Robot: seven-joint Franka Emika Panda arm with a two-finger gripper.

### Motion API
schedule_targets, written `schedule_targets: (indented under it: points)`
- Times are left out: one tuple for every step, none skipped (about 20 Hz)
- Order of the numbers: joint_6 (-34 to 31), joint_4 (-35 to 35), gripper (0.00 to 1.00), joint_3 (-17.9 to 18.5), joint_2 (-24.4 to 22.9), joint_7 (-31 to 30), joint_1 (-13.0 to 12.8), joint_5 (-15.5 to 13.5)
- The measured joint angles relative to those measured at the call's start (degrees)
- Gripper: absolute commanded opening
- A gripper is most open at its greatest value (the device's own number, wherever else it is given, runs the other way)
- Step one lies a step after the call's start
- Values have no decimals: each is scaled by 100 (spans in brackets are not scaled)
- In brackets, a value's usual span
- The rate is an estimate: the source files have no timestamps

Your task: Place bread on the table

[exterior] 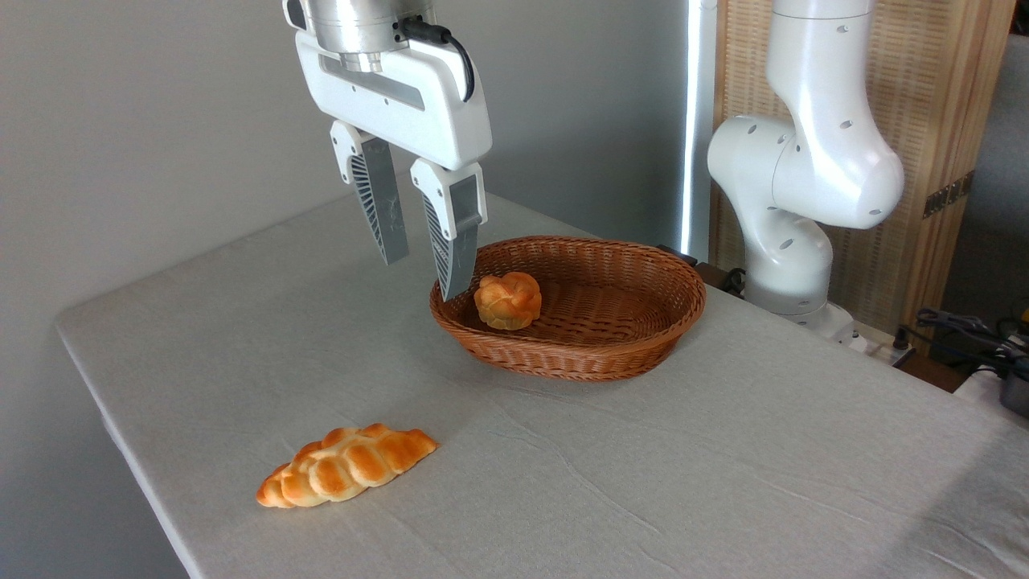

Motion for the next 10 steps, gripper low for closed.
schedule_targets:
  points:
    - [0, 1, 100, 1, -53, 0, 0, 0]
    - [-21, 1, 100, 7, -53, 0, 2, 0]
    - [-56, 1, 100, 17, -53, 0, 6, 0]
    - [-72, 1, 100, 23, -53, 0, 11, 0]
    - [-82, 1, 100, 27, -53, 0, 18, 0]
    - [-85, 1, 100, 28, -53, 0, 22, 0]
    - [-85, 1, 100, 29, -53, 0, 24, 0]
    - [-85, 1, 100, 30, -53, 0, 25, 0]
    - [-85, 1, 100, 30, -53, 0, 26, 0]
    - [-86, 1, 100, 30, -53, 0, 26, 0]
